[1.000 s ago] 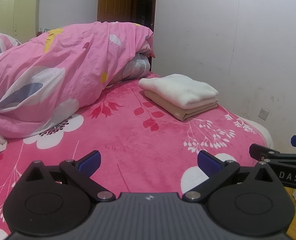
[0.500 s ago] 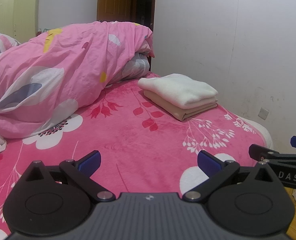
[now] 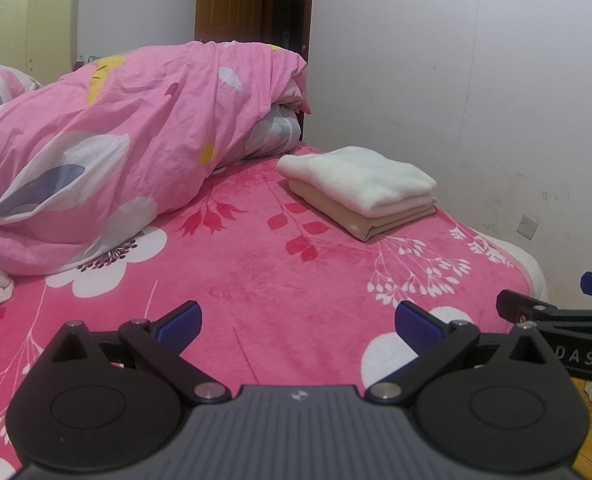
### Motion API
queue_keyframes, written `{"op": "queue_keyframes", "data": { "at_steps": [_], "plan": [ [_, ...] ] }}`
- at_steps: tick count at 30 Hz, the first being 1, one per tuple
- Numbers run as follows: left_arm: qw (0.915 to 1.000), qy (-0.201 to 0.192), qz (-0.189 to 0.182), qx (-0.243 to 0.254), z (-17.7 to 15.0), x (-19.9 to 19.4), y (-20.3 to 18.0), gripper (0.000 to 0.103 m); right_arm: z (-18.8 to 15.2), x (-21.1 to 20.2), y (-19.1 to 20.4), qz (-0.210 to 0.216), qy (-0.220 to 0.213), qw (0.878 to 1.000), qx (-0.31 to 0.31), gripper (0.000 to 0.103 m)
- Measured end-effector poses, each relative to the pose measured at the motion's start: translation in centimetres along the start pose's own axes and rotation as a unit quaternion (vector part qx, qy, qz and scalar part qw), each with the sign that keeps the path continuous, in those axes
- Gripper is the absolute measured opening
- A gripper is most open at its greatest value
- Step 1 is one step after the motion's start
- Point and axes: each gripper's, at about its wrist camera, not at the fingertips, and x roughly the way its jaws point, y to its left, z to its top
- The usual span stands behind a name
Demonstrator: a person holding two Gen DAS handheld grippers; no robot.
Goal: Fold clothes
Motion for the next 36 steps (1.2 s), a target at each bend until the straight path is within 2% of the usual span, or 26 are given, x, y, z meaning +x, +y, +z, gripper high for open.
{"op": "queue_keyframes", "data": {
  "at_steps": [36],
  "plan": [
    [1.0,0.006,0.001,-0.005,-0.33,0.2,0.67,0.103,-0.16,0.0,0.91,0.001,0.006,1.0,-0.008,0.102]
  ]
}}
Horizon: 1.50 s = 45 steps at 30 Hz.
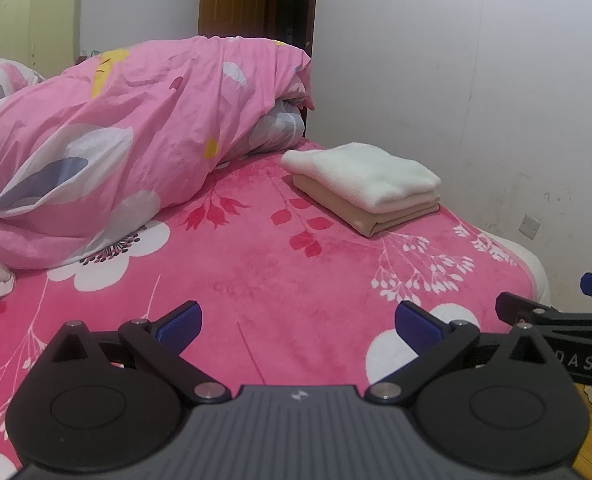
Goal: Fold clothes
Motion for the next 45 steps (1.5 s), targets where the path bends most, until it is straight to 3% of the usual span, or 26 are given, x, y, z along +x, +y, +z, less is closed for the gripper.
{"op": "queue_keyframes", "data": {
  "at_steps": [45],
  "plan": [
    [1.0,-0.002,0.006,-0.002,0.33,-0.22,0.36,0.103,0.18,0.09,0.44,0.006,0.0,1.0,-0.001,0.102]
  ]
}}
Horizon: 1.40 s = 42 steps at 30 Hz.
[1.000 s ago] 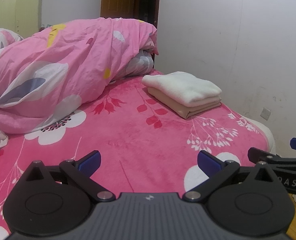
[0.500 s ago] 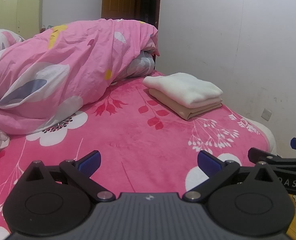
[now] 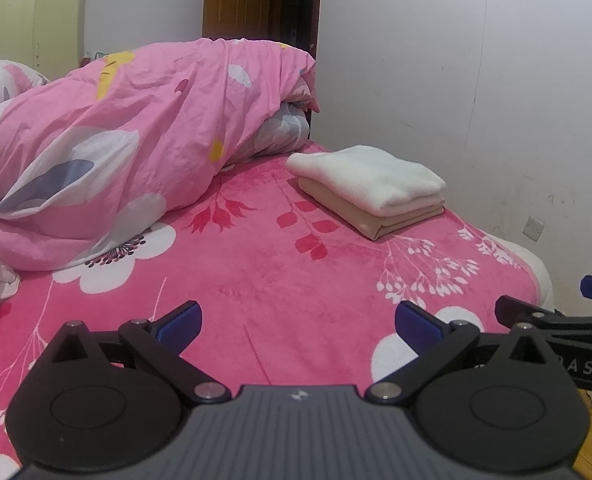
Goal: Fold clothes
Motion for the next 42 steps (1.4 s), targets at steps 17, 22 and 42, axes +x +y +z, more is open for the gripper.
{"op": "queue_keyframes", "data": {
  "at_steps": [17,22,42],
  "plan": [
    [1.0,-0.001,0.001,-0.001,-0.02,-0.05,0.24,0.103,-0.08,-0.1,0.19,0.001,0.001,1.0,-0.001,0.102],
    [1.0,0.0,0.001,-0.001,-0.01,-0.11,0.31,0.103,0.0,-0.12,0.21,0.002,0.002,1.0,0.0,0.102],
    [1.0,0.001,0.0,-0.002,-0.1,0.01,0.44,0.103,-0.23,-0.23,0.3,0.003,0.003,1.0,-0.001,0.102]
  ]
}}
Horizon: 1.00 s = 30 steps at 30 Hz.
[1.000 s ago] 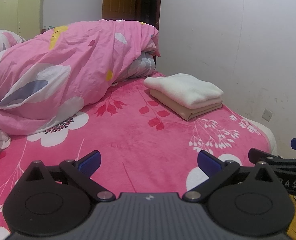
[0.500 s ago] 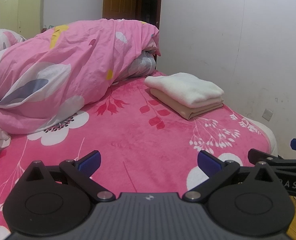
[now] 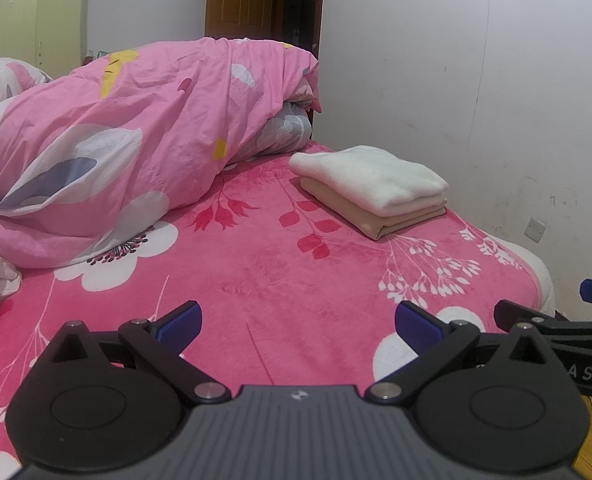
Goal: Fold clothes
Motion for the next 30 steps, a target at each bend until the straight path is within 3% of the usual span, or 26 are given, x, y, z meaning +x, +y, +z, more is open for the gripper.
{"op": "queue_keyframes", "data": {
  "at_steps": [30],
  "plan": [
    [1.0,-0.003,-0.001,0.004,0.08,-0.38,-0.34,0.103,0.04,0.05,-0.22,0.0,0.0,1.0,0.004,0.102]
  ]
}}
